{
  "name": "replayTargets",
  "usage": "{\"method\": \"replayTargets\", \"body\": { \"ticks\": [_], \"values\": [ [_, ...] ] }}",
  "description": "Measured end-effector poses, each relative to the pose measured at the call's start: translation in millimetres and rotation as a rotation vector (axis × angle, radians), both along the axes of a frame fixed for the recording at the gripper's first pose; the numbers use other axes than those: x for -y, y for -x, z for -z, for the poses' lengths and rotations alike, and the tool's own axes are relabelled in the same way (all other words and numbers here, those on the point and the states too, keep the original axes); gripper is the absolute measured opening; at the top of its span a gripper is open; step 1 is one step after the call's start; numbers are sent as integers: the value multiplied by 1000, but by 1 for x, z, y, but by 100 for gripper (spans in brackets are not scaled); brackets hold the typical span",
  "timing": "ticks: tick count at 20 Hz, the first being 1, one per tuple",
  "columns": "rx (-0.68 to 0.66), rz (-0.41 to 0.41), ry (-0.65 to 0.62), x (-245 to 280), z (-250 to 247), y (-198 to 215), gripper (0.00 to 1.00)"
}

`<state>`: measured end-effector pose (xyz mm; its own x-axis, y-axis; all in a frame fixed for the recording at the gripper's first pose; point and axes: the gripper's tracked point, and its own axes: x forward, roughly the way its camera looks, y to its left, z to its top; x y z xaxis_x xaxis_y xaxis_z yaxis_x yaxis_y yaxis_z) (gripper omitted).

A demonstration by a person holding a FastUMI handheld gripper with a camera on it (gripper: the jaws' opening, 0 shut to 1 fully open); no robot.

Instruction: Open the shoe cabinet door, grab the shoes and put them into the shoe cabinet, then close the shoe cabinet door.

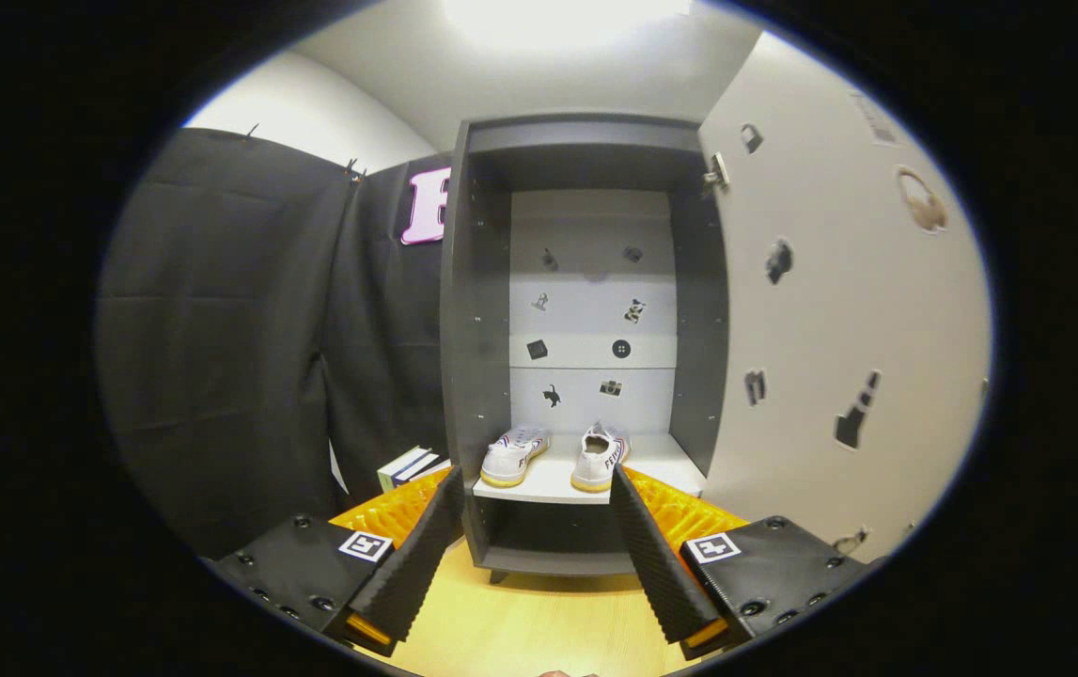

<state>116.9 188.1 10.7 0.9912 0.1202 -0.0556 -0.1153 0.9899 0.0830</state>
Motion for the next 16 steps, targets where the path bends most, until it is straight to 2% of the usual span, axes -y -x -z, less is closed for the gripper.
{"method": "replayTargets", "body": {
  "ticks": [4,8,12,16],
  "values": [
    [44,-6,43,39,4,76,98],
    [10,-40,21,87,20,135,98],
    [17,-66,4,154,19,169,98],
    [24,-21,-31,222,18,178,98]
  ]
}}
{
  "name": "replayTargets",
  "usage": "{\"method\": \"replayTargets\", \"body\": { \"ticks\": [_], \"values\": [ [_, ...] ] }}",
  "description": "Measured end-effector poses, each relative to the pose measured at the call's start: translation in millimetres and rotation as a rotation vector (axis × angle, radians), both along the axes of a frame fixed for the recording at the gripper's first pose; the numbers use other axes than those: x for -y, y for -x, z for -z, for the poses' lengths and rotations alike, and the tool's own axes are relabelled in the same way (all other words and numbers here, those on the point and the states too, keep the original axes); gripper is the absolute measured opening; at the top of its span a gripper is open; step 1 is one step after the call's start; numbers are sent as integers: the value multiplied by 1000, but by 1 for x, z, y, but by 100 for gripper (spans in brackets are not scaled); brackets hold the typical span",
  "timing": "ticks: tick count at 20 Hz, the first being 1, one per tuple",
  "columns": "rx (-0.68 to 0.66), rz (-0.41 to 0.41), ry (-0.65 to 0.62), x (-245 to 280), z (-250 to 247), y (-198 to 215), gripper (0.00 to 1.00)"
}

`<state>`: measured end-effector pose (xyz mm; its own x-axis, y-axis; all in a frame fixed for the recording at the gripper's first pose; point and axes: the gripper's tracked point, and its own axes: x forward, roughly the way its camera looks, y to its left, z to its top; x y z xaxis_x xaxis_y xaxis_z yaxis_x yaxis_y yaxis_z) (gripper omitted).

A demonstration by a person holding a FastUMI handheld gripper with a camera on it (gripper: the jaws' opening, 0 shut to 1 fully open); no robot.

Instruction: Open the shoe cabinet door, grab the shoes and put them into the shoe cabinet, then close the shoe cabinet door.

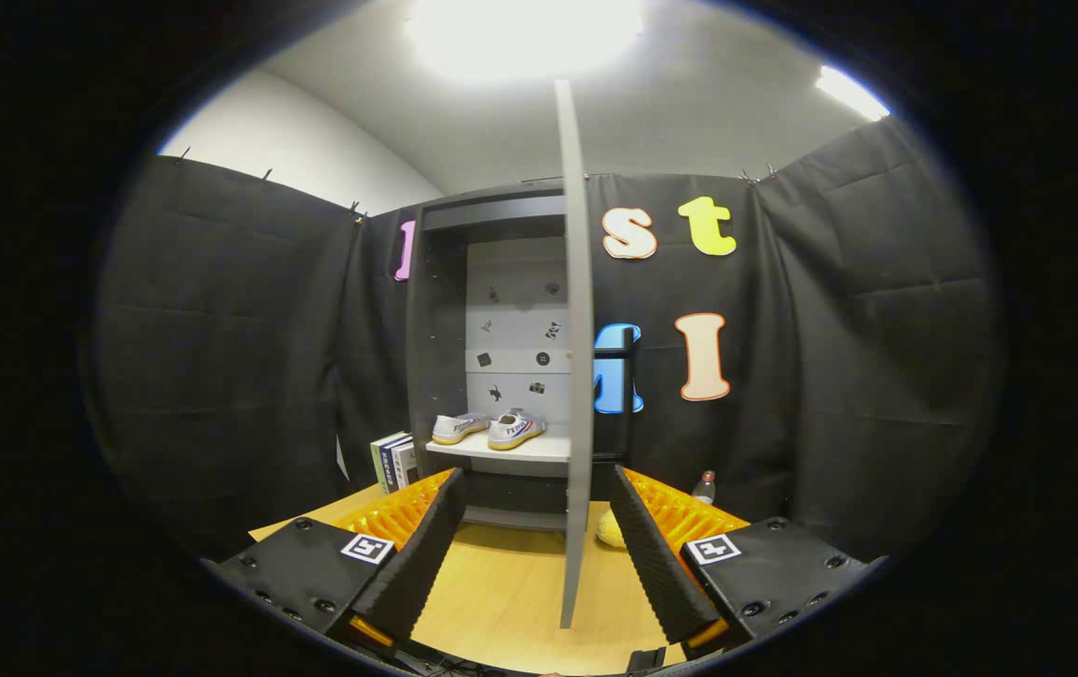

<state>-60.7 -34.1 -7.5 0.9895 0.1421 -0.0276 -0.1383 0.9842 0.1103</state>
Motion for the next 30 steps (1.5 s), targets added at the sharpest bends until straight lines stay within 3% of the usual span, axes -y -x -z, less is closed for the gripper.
{"method": "replayTargets", "body": {
  "ticks": [7,15,24,30],
  "values": [
    [24,99,-33,72,-13,-44,98],
    [49,241,1,110,-23,-104,98],
    [35,295,93,81,-26,-121,96],
    [25,278,74,35,-28,-120,94]
  ]
}}
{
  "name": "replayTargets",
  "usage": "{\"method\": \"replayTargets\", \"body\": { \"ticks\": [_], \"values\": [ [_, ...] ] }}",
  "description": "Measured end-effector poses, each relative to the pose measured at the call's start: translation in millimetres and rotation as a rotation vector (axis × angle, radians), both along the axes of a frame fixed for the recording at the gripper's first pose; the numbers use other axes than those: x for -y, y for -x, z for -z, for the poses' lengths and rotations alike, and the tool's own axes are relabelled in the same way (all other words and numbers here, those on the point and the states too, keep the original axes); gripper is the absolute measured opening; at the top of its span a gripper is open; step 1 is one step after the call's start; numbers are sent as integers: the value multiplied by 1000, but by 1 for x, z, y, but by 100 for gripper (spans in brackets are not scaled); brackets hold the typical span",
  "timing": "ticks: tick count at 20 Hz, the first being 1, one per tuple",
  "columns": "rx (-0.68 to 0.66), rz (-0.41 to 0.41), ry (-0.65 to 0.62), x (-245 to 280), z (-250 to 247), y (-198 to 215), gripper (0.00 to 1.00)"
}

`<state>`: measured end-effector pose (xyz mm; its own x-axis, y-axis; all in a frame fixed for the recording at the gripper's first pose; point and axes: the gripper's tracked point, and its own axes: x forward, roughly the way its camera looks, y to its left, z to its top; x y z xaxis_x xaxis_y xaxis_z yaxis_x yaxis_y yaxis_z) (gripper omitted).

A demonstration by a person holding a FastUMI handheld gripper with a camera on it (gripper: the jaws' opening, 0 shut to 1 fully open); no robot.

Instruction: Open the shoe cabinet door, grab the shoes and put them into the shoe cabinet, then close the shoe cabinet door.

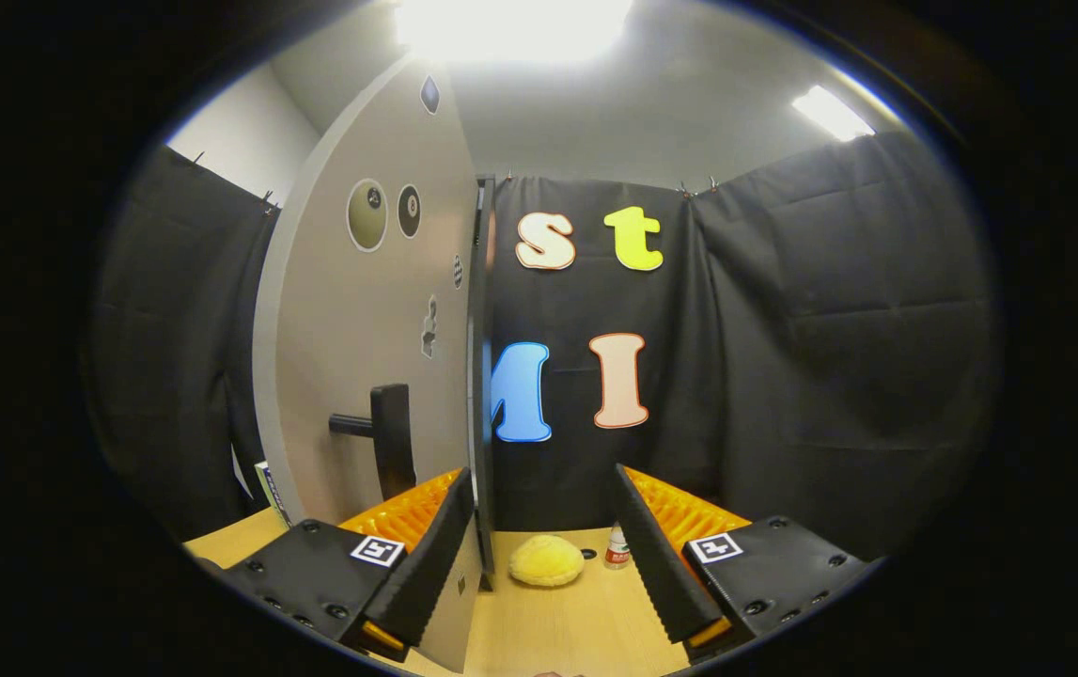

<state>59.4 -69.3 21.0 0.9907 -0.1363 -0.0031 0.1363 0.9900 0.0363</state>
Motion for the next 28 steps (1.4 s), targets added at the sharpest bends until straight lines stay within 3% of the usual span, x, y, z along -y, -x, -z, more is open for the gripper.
{"method": "replayTargets", "body": {
  "ticks": [12,22,28],
  "values": [
    [-17,-71,7,-129,-4,-31,94],
    [23,-266,11,-255,-25,-77,98],
    [-1,-225,23,-259,-18,-80,98]
  ]
}}
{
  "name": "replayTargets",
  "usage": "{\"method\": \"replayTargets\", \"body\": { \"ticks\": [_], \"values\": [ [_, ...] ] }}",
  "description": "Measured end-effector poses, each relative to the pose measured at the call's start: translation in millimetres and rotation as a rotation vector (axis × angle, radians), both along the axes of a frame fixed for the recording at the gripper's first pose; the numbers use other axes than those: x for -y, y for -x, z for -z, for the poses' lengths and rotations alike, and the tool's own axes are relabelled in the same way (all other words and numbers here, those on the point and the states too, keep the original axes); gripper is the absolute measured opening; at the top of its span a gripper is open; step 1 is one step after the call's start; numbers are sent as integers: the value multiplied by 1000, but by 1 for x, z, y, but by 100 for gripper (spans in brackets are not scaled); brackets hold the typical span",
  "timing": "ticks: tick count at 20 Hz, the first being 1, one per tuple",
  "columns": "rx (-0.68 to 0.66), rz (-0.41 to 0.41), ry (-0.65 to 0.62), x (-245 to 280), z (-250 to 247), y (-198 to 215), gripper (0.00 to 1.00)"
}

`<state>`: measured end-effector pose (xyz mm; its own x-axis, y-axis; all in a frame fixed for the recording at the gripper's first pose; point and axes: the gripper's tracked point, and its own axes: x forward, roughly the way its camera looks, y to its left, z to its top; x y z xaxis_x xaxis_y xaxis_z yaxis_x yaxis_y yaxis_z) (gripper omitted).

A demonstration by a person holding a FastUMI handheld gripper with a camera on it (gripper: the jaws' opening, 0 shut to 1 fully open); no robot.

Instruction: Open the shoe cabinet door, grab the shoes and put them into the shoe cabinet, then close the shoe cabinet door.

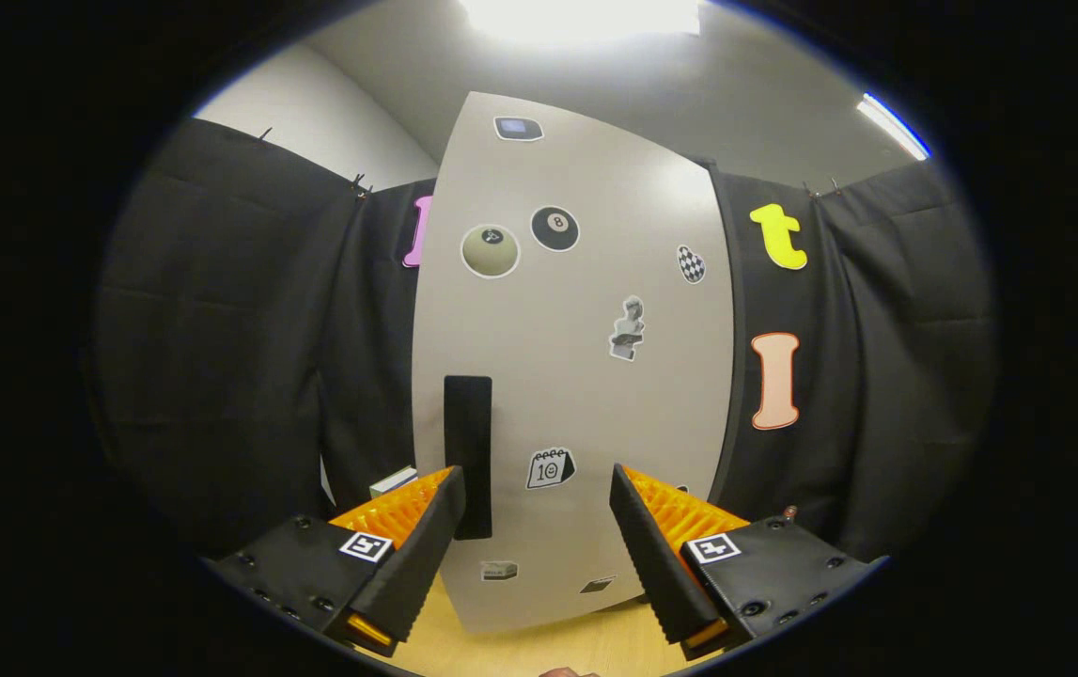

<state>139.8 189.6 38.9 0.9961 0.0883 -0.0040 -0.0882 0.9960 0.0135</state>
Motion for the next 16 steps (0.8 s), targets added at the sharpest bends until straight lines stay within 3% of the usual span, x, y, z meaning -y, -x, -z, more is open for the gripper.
{"method": "replayTargets", "body": {
  "ticks": [16],
  "values": [
    [-1,-100,-47,-67,-21,23,98]
  ]
}}
